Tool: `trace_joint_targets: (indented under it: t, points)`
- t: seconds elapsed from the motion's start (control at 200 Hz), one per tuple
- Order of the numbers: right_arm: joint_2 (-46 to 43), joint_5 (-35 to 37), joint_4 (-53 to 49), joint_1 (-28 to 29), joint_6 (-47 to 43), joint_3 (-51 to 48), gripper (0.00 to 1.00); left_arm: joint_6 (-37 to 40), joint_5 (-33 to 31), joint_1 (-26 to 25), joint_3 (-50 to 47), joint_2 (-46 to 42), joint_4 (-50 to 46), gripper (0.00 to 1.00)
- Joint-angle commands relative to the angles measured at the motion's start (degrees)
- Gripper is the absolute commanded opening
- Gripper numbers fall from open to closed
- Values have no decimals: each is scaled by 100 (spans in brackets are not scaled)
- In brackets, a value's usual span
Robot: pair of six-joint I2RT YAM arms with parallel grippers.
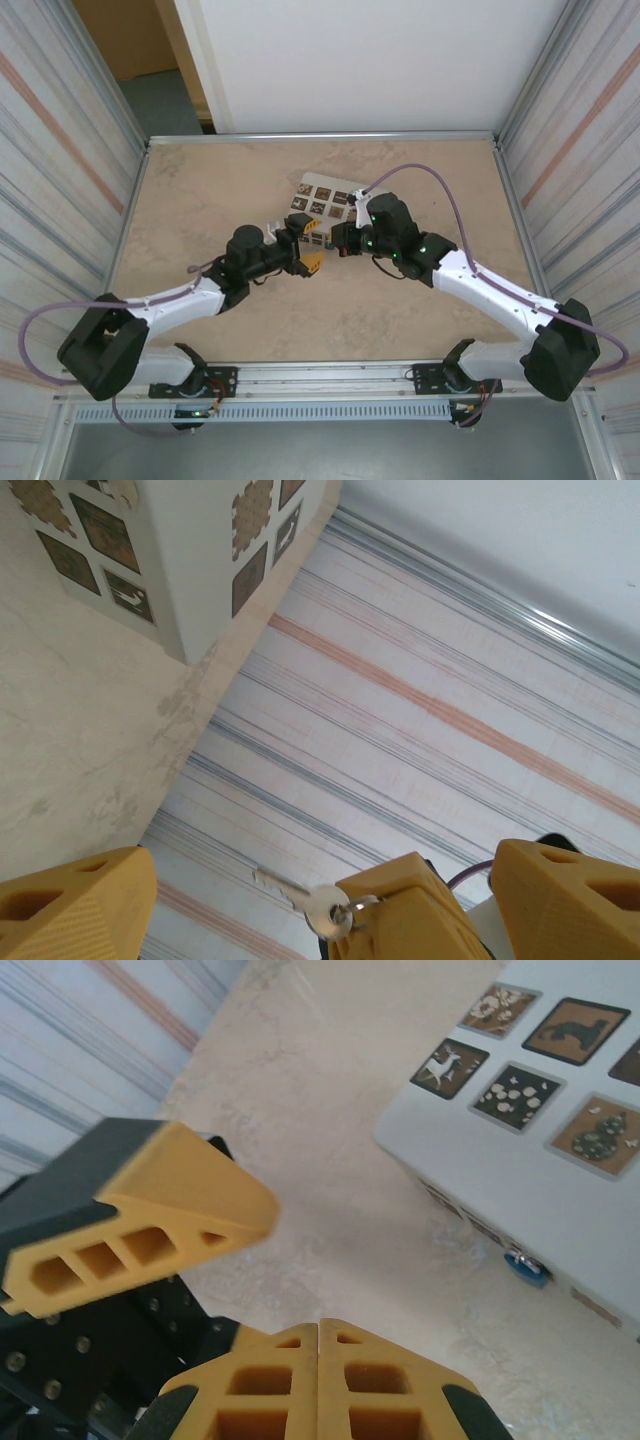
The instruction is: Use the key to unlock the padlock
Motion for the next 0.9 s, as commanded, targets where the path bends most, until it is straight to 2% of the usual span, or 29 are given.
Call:
trace_joint_targets:
  t: [0.0, 0.261, 0.666, 0.897]
  points:
    - [79, 122, 288, 118, 5, 149, 0, -442, -381, -146, 139, 148, 651, 83]
    - [206, 10, 450, 278, 145, 57, 0, -566, -645, -251, 68, 348, 1099, 74]
    - [-37, 161, 414, 323, 189, -80, 0, -544, -733, -259, -6, 279, 944, 40]
    - [-130, 240, 388, 323, 189, -84, 0, -544, -787, -260, -79, 216, 830, 25]
